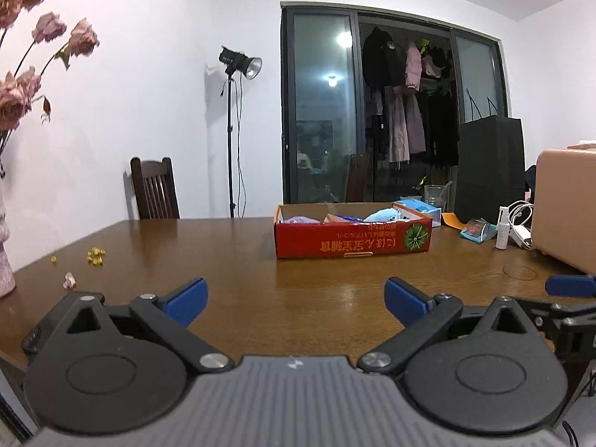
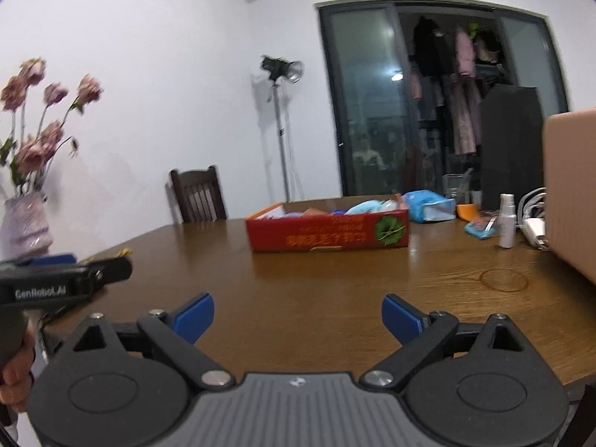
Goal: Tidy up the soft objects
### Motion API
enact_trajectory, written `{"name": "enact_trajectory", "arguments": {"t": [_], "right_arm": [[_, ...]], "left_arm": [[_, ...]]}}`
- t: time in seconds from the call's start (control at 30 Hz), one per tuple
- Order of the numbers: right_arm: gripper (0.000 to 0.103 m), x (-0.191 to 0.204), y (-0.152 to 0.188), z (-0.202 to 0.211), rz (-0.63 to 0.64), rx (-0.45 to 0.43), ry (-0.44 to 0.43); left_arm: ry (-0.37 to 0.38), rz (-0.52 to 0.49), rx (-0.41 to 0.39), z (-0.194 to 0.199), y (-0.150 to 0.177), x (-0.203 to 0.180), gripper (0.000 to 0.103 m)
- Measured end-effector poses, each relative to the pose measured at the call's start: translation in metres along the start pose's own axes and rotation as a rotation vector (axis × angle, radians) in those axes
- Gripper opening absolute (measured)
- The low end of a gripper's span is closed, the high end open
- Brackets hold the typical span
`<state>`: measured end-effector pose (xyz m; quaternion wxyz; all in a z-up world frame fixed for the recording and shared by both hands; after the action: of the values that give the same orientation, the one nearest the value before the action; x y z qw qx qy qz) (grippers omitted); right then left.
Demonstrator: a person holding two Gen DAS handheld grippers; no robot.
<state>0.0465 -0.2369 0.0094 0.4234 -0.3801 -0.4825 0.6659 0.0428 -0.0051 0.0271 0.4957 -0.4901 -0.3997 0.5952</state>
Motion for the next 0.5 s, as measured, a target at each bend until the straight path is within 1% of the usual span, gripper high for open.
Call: {"name": "enact_trajectory", "arguments": {"t": [0.13, 0.27, 0.5], "right_arm": [[0.098, 0.0003, -0.0071, 0.0032, 0.006, -0.027, 0.024], [0.101, 0.0006, -0.0078, 0.0033, 0.002, -0.018, 0.035], [0.102, -0.0030, -0.0106, 0.0036, -0.010, -0.033, 0.045]], "left_arm": [[0.004, 0.023, 0.005, 0.0020, -0.0003, 0.0020, 0.103], [-0.002, 0.031, 0.006, 0.0016, -0.0004, 0.0043, 0.103], [-0.005, 0.034, 0.006, 0.0014, -0.0011, 0.0042, 0.103]]}}
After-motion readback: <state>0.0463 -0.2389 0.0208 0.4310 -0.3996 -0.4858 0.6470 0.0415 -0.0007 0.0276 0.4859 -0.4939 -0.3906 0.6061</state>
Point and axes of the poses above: each gripper's, at about its wrist camera, not at the fingertips, and z roughly against the way its jaws point, x to its left, y to its underside, the point moved 4 cm from there along -z, roughly the way its jaws point, and after that the axes turned 13 degrees about z, right-handed, at the moved point
